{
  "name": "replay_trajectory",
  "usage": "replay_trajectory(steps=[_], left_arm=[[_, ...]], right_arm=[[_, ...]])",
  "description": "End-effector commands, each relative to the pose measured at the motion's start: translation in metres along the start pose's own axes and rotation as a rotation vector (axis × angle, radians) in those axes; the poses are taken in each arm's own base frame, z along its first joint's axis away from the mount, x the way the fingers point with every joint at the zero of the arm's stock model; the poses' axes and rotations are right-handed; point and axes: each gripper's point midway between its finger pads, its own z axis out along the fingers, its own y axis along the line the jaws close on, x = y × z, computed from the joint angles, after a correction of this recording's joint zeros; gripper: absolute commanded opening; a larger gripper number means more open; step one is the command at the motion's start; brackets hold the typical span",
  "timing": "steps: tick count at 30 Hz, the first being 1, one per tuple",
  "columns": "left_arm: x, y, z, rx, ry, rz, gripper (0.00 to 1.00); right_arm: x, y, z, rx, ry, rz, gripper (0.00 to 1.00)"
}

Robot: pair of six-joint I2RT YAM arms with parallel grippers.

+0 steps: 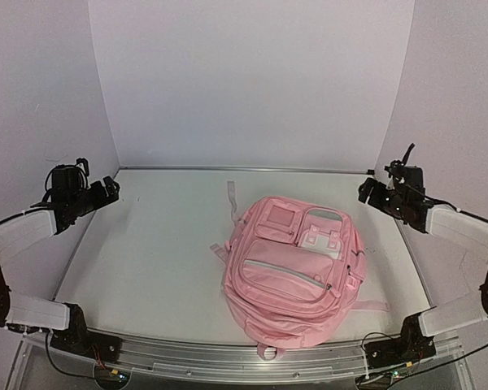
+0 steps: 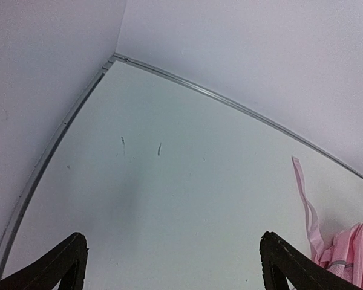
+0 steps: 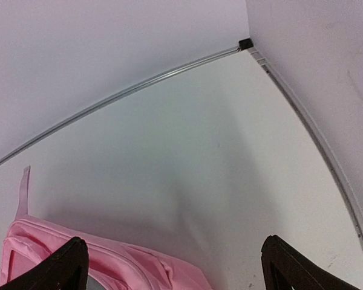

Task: Pack the student bag
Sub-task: Reset both arms

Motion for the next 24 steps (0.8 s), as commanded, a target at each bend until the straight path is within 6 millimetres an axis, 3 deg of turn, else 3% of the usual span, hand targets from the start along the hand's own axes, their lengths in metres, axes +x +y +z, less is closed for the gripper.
replay_trajectory(steps=[1, 5, 8, 15, 24], left_arm=[[-0.035, 0.009, -0.038, -0.07, -0.214, 0.072, 1.0], [-0.045, 0.012, -0.068, -0.082, -0.342, 0.106, 1.0], [-0.036, 0.018, -0.081, -0.089, -0.386, 0.114, 1.0], [0.0, 0.038, -0.094, -0.113, -0.407, 0.095, 1.0], [0.006, 0.044, -0.102, -0.132, -0.417, 0.094, 1.0]], right_arm=[[-0.069, -0.01, -0.063, 0.007, -0.363, -0.013, 0.98], [-0.081, -0.025, -0.115, 0.017, -0.58, -0.008, 0.98], [-0.074, -0.039, -0.134, 0.028, -0.674, 0.023, 0.98], [-0.032, -0.061, -0.131, 0.036, -0.702, 0.039, 0.98], [-0.031, -0.059, -0.133, 0.017, -0.709, 0.034, 0.98]])
